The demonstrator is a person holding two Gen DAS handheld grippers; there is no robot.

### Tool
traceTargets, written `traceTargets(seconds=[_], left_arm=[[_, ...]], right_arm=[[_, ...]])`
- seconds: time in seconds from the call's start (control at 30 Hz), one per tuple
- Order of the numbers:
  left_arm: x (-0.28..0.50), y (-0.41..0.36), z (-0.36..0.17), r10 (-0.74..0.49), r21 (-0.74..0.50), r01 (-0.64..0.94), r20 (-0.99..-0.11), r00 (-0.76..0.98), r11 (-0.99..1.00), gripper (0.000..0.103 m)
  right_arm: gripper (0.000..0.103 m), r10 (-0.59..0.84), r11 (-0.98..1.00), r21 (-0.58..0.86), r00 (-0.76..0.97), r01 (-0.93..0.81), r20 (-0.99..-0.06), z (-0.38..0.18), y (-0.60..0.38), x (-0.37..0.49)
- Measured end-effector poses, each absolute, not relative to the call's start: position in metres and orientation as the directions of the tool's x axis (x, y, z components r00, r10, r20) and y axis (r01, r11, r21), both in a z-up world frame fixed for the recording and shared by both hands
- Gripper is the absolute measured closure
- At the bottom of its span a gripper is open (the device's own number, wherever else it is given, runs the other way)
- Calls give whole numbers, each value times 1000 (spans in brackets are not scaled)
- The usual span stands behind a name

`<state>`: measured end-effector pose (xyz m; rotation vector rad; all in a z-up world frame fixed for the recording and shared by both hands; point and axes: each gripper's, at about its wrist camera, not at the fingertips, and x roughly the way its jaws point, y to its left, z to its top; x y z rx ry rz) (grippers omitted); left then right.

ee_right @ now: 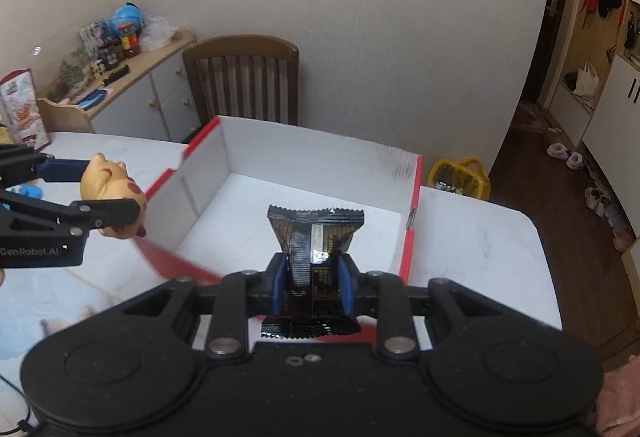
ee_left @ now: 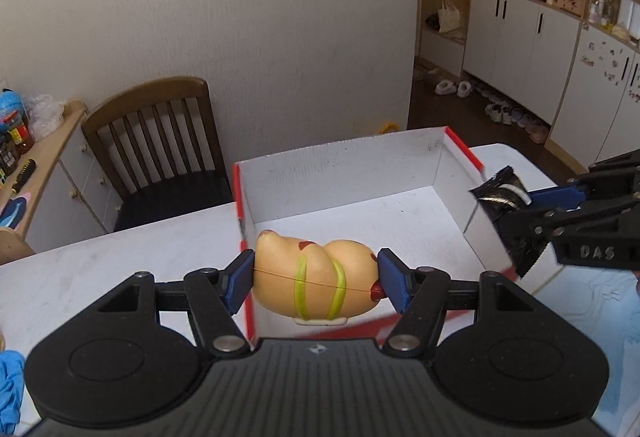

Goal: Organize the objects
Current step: 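Carry the duck and the black packet together over the red box, then lower both items into the red box and open both grippers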

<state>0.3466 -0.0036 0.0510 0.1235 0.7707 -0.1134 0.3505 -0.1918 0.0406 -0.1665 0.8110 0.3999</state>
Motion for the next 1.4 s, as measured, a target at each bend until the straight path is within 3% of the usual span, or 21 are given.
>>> traceTargets(seconds=[0.73,1.17,1.4], left_arm=[[468,-20,-38,-25,21,99,-894,447,995,36],[485,-17,-60,-64,-30,106,-939,338,994,33],[485,-13,-56,-118,-97,78,-929,350,992,25]], right_arm=[[76,230,882,12,409,-471,-883,-46,-155,426],[70,223,886,45,338,-462,-914,-58,-159,436],[67,240,883,59,338,-466,-910,-54,-159,434]])
